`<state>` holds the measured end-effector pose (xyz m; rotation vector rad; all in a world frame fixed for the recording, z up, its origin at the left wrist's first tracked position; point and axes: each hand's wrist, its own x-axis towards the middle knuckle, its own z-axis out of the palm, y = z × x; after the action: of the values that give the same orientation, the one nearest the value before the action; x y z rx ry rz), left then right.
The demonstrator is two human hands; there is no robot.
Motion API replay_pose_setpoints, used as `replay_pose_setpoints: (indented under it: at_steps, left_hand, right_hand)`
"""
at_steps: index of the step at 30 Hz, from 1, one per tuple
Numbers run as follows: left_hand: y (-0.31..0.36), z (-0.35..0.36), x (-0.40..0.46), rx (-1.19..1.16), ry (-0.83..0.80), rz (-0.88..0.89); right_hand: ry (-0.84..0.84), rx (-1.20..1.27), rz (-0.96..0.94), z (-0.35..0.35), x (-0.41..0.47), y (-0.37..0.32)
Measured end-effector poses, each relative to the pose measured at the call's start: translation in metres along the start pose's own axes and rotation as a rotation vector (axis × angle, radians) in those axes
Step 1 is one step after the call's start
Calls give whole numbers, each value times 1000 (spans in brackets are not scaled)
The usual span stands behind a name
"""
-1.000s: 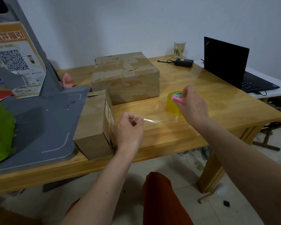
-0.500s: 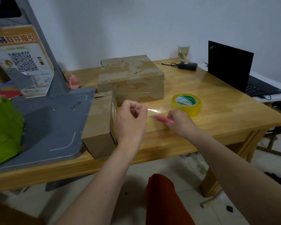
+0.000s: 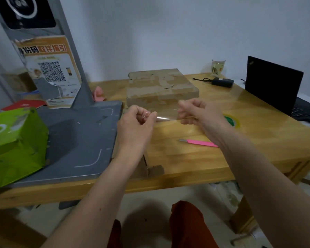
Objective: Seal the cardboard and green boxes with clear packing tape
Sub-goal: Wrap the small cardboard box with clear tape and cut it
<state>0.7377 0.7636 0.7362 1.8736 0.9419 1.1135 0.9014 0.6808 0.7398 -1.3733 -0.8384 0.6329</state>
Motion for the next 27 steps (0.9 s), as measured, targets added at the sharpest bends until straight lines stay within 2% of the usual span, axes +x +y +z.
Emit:
replay_pose_setpoints:
  at_steps: [9,17,20,27]
  left_hand:
    - [-26,-43,28,99,-120,-56]
    - [-44,-66,50,30,-90,-136]
    - [-47,-72,63,13,-100,-246]
    - [-63,-72,92,-114,-99,-317]
  right_hand:
    - [48,-214,-106,52,20,6]
    - [73,-374,-237,92,30,4]
    - [87,-436,-268,100,38,4]
    - [112,-349,-165,116,63,9]
